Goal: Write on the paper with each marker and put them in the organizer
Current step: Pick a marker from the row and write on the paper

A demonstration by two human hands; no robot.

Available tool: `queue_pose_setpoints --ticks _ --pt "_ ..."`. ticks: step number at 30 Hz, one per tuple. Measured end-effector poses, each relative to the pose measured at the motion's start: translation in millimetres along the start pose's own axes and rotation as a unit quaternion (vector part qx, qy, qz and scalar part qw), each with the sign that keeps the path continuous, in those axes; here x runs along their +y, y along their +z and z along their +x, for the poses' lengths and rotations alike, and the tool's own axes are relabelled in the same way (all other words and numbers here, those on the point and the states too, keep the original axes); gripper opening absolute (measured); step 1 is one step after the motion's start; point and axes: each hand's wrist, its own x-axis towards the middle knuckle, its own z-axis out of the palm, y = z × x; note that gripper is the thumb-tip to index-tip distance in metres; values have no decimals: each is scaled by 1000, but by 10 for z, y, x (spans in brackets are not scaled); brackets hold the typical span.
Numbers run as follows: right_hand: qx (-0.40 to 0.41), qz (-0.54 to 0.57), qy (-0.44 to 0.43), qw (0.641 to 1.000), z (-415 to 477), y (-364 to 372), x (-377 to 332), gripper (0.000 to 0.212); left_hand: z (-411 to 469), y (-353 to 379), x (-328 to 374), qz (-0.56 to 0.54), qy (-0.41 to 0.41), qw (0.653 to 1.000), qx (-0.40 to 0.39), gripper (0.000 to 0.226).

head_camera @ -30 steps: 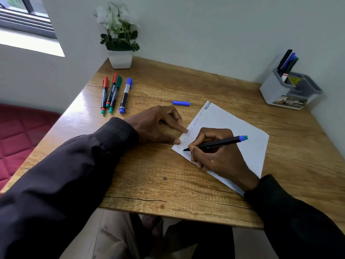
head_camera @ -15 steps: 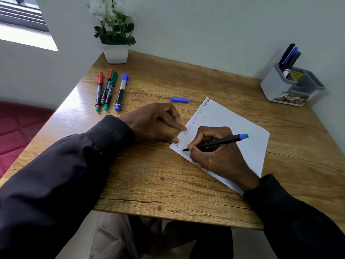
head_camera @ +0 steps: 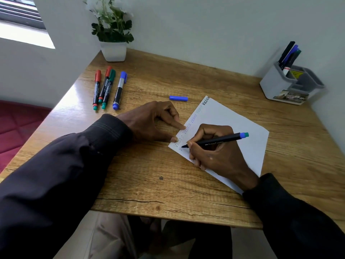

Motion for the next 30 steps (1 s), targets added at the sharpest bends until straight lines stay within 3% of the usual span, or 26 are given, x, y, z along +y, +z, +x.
queue_pose_setpoints --ticks 30 --pt "17 5 33 999 13 2 -14 20 -3 -13 -16 13 2 1000 -6 36"
